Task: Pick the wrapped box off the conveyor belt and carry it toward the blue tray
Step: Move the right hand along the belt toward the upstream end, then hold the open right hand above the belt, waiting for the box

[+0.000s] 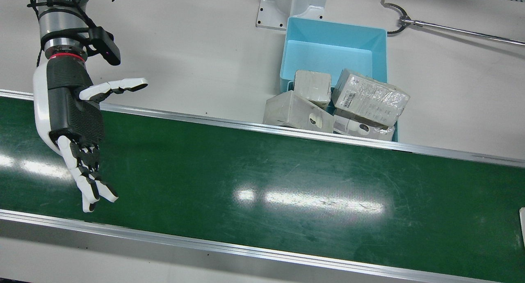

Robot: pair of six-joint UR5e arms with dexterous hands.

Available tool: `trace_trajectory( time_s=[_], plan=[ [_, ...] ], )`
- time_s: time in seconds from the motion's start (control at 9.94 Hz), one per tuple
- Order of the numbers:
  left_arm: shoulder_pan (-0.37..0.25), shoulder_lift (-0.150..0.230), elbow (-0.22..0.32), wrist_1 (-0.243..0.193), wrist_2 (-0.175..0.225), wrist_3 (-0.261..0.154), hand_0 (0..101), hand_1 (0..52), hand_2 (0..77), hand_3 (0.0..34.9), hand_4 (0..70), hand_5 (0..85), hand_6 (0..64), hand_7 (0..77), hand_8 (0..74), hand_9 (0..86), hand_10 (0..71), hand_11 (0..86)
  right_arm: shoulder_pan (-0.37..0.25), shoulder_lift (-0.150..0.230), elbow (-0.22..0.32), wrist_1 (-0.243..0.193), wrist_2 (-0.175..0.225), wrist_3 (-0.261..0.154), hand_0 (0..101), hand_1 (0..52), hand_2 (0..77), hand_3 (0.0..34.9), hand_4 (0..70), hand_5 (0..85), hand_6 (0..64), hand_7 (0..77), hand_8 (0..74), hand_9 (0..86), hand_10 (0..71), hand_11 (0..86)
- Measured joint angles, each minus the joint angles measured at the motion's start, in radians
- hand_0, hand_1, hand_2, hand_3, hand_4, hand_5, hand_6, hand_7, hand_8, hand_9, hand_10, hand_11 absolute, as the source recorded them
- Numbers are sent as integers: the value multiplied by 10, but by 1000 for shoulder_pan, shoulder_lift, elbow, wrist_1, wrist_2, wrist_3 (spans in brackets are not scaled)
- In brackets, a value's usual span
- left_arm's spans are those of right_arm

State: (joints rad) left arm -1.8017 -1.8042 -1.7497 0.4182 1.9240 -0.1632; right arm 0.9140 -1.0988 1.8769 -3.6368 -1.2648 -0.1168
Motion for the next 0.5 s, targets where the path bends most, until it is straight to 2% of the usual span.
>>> trace_trajectory(
  time_s=[0.1, 0.2, 0.3, 0.5],
  plan=[
    [0, 0, 0, 0, 0, 0, 0, 0, 5, 0, 0, 11, 5, 5, 5, 5, 5, 5, -12, 4, -5, 9, 5, -13, 467, 120, 98, 0, 76, 93, 49, 136, 16, 22, 0, 11],
    [0, 0, 0, 0, 0, 0, 0, 0, 5, 0, 0, 11, 5, 5, 5, 5, 0, 5, -23, 5, -12, 38, 19, -27, 449, 98, 98, 0, 71, 76, 49, 142, 16, 22, 0, 11],
    [0, 0, 0, 0, 0, 0, 0, 0, 5, 0, 0, 11, 5, 5, 5, 5, 0, 5, -35, 6, -23, 71, 38, -36, 444, 98, 98, 0, 93, 76, 65, 169, 33, 44, 0, 11],
    [0, 0, 0, 0, 0, 0, 0, 0, 5, 0, 0, 11, 0, 5, 5, 0, 0, 5, -56, 7, -64, 152, 67, -43, 437, 104, 98, 0, 104, 76, 65, 175, 33, 44, 0, 11]
  ],
)
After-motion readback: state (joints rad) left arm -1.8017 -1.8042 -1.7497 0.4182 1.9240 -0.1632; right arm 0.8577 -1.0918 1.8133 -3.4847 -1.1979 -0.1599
